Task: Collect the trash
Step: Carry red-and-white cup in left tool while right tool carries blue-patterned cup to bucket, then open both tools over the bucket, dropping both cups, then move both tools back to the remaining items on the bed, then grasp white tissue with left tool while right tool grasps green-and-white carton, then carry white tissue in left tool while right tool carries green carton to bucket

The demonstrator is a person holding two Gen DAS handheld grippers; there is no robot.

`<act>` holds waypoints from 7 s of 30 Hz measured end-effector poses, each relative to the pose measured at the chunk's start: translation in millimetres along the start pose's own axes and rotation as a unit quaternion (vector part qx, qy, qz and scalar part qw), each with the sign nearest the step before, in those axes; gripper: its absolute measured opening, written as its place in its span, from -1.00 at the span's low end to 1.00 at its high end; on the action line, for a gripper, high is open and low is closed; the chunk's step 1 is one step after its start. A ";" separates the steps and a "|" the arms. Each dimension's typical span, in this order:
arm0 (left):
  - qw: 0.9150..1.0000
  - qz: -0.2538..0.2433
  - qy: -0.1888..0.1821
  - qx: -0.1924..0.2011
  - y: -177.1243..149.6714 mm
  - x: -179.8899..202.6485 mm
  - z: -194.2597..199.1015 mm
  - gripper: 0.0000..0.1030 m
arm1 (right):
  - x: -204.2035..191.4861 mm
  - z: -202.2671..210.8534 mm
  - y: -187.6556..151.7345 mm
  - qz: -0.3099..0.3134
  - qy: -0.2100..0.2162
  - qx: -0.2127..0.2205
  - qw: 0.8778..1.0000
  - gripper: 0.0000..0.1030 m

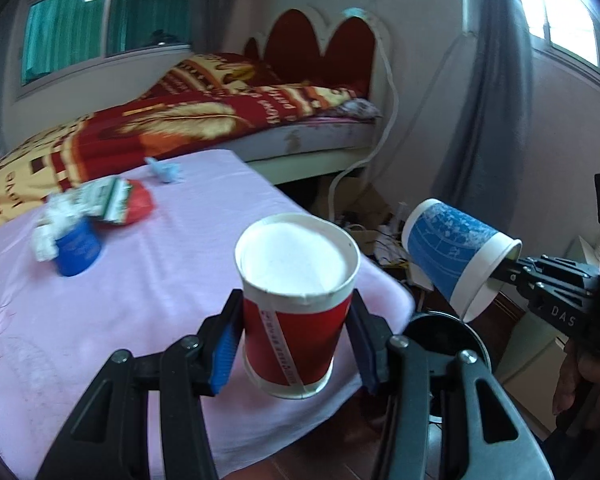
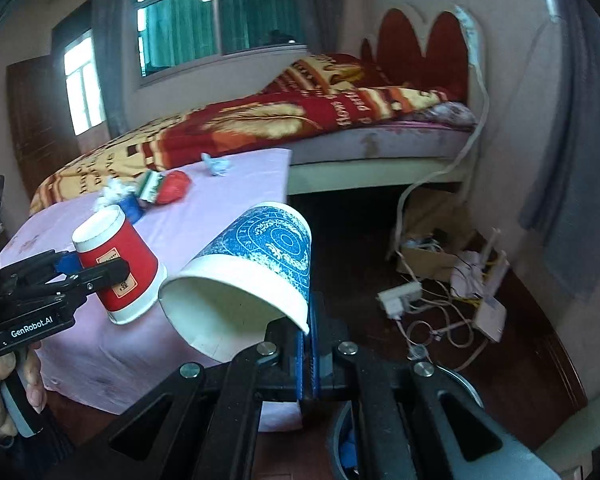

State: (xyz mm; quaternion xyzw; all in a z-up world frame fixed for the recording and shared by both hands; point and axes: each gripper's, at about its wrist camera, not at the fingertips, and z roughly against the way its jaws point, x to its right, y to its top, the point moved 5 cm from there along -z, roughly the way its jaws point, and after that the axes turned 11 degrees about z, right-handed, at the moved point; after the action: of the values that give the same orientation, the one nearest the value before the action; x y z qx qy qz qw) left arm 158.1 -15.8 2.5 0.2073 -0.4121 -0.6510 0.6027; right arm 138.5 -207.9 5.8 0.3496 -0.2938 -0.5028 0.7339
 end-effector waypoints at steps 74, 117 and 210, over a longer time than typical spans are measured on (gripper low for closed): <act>0.978 -0.085 -0.040 -0.187 -136.4 142.7 -148.4 1.00 | 165.9 -47.9 -225.7 -0.072 -0.139 -0.243 0.957 1.00; 0.998 -0.005 0.058 0.023 -7.1 18.6 15.2 1.00 | 17.2 20.4 -35.0 0.014 -0.071 -0.014 0.997 1.00; 0.979 0.127 0.132 0.090 60.0 -228.9 47.0 -0.31 | -232.4 -140.6 144.6 0.169 0.159 0.039 0.972 -0.24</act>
State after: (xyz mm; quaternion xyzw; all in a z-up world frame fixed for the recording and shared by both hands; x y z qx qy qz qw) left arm 201.7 220.4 24.8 0.2905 -0.4085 -0.4961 0.7089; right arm 250.9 78.1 22.3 0.3986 -0.2478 -0.2980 0.8312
